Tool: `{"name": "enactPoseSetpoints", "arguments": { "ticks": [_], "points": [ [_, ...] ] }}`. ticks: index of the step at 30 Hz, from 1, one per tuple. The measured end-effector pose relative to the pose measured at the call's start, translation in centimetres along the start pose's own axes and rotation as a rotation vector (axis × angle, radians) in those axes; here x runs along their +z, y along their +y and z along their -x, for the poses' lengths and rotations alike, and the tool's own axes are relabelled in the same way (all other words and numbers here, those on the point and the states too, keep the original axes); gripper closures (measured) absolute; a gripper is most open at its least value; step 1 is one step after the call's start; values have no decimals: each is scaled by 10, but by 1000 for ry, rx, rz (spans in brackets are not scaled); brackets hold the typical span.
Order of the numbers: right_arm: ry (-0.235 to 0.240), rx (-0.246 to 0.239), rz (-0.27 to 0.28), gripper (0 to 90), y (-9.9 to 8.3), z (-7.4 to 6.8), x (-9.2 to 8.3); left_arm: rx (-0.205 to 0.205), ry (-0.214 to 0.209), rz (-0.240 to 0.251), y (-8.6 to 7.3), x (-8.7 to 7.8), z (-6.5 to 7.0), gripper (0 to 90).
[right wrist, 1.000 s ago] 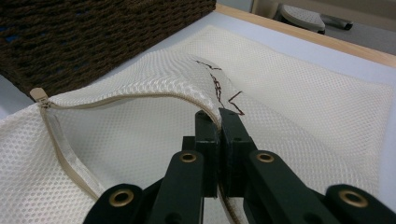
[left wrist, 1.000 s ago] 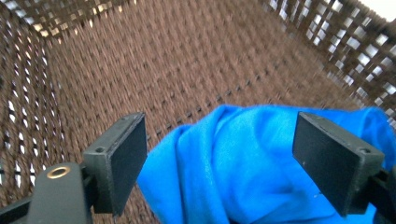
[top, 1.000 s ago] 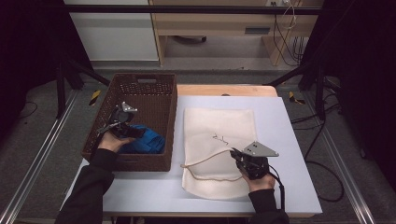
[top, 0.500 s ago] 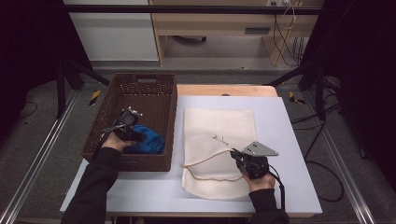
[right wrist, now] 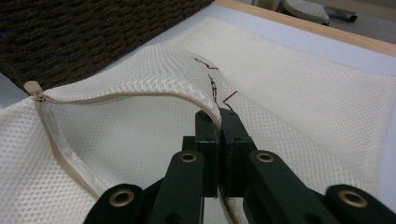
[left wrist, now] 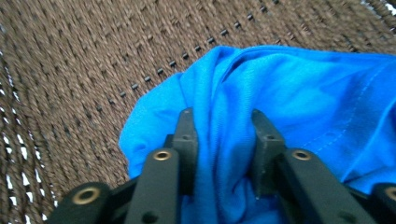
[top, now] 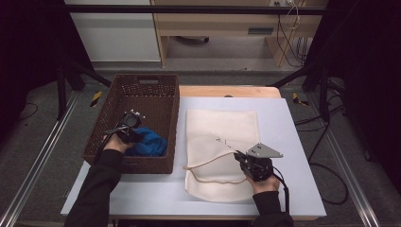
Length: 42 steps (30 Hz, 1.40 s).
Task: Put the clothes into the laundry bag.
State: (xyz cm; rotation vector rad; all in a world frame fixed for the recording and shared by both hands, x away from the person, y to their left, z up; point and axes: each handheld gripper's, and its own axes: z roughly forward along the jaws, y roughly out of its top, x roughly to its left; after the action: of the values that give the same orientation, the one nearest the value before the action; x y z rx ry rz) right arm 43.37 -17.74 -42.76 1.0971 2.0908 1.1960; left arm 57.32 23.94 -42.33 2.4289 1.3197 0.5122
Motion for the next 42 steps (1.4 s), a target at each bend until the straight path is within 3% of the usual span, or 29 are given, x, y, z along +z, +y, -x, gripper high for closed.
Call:
{"name": "enactPoseSetpoints", "arguments": {
  "ticks": [4, 12, 18, 22, 28, 31, 35, 42],
  "points": [
    [0, 13, 3, 875, 0, 1, 0, 5, -7, 81, 0, -9, -1, 711],
    [-1, 17, 13, 877, 0, 3, 0, 26, 46, 309, -6, -33, 2, 716],
    [-2, 19, 16, 877, 1, 3, -2, 12, 75, 392, -11, -42, 1, 716],
    [-1, 17, 23, 877, 1, 2, -2, -10, 90, 464, -14, -47, 0, 719],
    [-1, 20, 29, 878, 2, 2, -3, -80, 66, 592, -21, -57, -7, 725],
    [1, 18, 27, 878, 2, 2, -2, -116, 61, 634, -23, -61, -11, 727],
    [-1, 21, 32, 878, 3, 2, -2, -126, 90, 714, -27, -68, -11, 729],
    [-1, 17, 34, 878, 3, 2, -3, -152, 104, 787, -30, -76, -13, 731]
  ]
}}
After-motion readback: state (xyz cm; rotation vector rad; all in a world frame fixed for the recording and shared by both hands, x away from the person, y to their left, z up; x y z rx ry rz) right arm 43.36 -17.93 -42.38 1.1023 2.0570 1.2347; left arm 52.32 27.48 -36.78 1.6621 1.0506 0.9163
